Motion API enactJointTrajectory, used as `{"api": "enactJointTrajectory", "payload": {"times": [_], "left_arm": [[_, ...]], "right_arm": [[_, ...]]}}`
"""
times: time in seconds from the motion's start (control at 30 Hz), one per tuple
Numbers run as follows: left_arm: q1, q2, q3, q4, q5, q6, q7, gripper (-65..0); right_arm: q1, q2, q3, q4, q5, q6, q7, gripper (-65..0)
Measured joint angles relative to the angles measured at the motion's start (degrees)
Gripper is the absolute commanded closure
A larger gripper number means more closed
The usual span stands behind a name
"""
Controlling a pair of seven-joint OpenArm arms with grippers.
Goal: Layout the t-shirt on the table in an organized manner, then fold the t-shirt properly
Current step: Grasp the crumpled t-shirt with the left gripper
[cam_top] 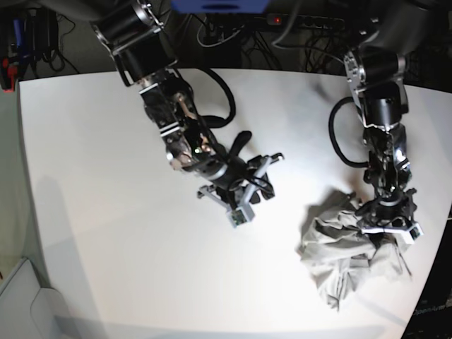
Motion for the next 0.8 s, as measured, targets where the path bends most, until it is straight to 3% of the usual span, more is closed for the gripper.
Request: {"api": "enactJointTrajectory", "payload": {"times": [0.33,0.7,0.73,0.8], "left_arm": [[-1.36,0.42,0.02,-0.22,-0.31,0.09,-0.26,-41.0],[-5.6,0.35,-0.02,-11.47,-0.68,0.0,-0.74,-40.0],[-5.9,0.31,-0.02,-11.45,-0.68,0.0,-0.81,-36.8],[-6.32,0.35,-0.02,-11.34,-0.63,-0.35,-0.98,-21.8]], "right_arm": [[-1.42,0.15,0.0,0.0,0.0,0.0,-0.09,-19.8],[-1.42,1.31,0.02,0.0,-0.02,0.0,-0.02,-19.7],[-1.44,1.29,0.04,0.0,0.0,0.0,0.02,-19.7],[-1.81,1.25,0.04,0.02,0.02,0.0,0.07,-19.7]]}}
